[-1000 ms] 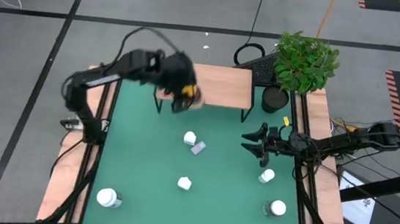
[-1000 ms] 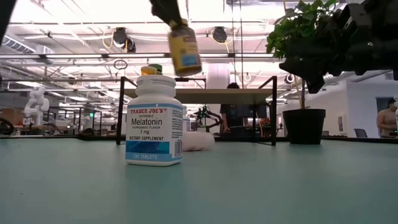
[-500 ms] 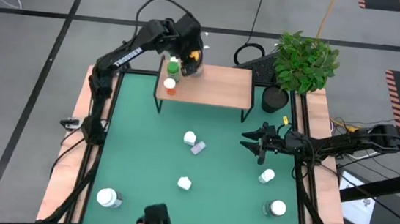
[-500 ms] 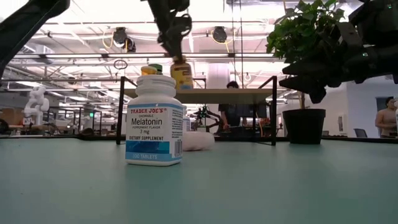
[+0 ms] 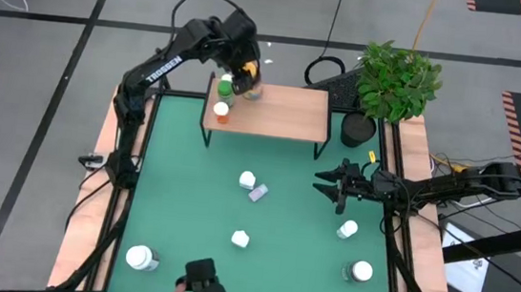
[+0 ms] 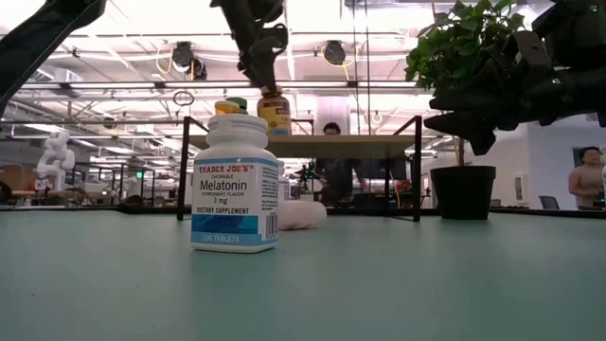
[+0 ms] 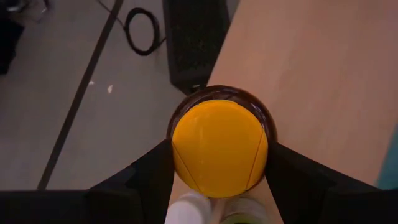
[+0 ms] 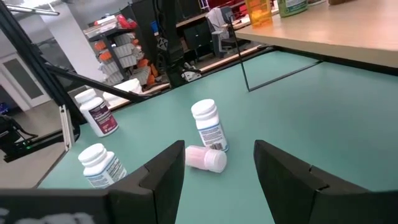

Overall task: Pick and place medicine bottles onto shelf by color
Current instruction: Put the yellow bottle on the shelf

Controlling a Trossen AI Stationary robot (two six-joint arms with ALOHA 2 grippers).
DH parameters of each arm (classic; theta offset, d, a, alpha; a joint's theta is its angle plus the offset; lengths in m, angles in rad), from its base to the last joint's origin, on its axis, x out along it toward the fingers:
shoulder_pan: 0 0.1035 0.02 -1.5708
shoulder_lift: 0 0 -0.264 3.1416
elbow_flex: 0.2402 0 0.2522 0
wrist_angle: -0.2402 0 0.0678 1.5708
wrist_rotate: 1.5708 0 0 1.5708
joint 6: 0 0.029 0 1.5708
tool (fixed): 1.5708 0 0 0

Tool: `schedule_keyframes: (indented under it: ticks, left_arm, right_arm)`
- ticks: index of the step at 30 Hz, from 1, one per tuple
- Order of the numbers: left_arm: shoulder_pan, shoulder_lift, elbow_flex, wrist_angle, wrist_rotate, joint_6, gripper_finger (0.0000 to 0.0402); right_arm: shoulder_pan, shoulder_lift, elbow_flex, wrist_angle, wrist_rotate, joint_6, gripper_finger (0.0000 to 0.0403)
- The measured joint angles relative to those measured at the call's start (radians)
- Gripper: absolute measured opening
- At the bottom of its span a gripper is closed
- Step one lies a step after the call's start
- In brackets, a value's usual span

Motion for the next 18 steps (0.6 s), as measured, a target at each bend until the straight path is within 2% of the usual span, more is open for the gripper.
schedule_keyframes:
  ticks: [10,18]
  left_arm:
    - [-0.010,0.000,0.000,0.012,-0.001,0.028,0.0228]
    - [-0.001,0.000,0.000,0.013,-0.002,0.028,0.0263]
  right_arm:
    - [0.000,0.000,0.000,0.001,0.002,0.001,0.0187]
    - [0.000,0.000,0.000,0.001,0.005,0.002,0.0187]
